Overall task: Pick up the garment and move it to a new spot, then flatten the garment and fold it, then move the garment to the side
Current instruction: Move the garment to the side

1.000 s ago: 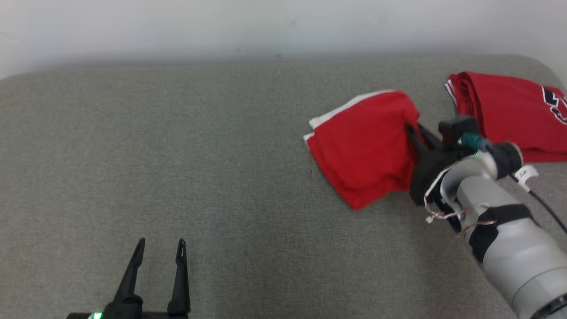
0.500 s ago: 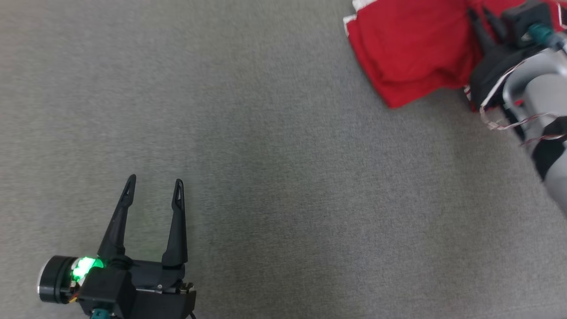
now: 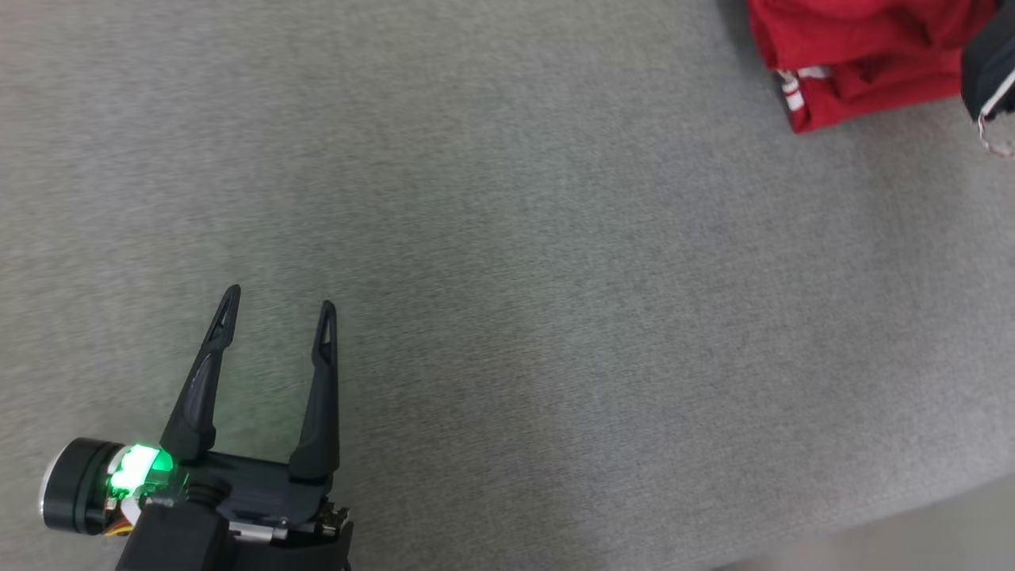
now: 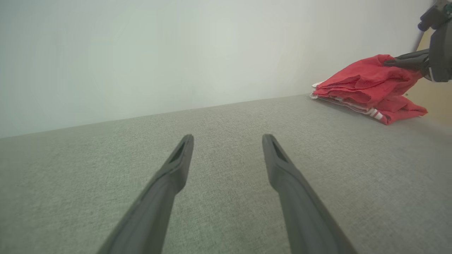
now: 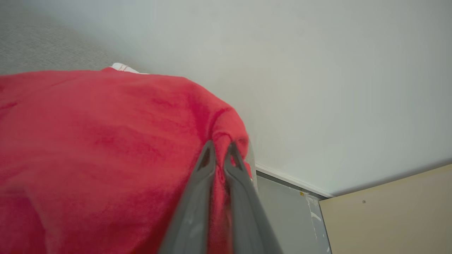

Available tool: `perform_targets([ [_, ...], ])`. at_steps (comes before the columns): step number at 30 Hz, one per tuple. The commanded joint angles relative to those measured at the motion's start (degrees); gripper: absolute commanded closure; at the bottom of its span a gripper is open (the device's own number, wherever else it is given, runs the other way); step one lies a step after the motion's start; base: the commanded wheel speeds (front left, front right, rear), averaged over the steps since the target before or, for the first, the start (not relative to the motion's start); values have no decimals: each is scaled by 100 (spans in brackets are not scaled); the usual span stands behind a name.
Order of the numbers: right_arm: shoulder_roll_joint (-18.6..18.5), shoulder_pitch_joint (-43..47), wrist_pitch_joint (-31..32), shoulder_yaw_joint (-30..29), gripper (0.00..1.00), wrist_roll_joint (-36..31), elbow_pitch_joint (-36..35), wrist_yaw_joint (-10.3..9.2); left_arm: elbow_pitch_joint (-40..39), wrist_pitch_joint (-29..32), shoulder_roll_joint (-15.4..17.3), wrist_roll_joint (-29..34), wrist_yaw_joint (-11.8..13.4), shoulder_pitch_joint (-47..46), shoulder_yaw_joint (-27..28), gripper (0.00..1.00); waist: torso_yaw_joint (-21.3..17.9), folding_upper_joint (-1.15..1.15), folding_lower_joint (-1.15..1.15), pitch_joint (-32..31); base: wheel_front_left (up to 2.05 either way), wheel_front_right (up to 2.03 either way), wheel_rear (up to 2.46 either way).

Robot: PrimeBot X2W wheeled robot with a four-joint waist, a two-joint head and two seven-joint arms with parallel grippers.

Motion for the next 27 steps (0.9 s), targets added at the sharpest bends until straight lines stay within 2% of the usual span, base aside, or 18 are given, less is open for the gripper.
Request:
perform_targets([
  [1,-20,-135,-25,100,100,-36,-32,-17,-79,-16,46,49,30,15,-19,0,-222,-1,-1,217,0,0,0],
  [13,-380,-667,14,643,100,-200,44,-17,-515,-16,205,87,163,-4,-193,0,-294,-1,-1,478,0,0,0],
  [21,-328,-728,83,846,100,-77,127,-17,-599,-16,287,27,279,-71,-263,0,-321,-1,-1,557,0,0,0],
  [23,-295,-730,107,900,13,-71,148,-17,-570,-16,308,6,289,-93,-272,0,-322,-1,-1,547,0,0,0],
  [24,-278,-710,135,934,0,-67,165,-17,-549,-16,313,-6,289,-99,-277,0,-322,-1,-1,529,0,0,0],
  [27,-328,-678,166,1027,0,-36,200,-17,-465,-16,286,-42,329,-116,-305,0,-289,-1,-1,419,0,0,0],
])
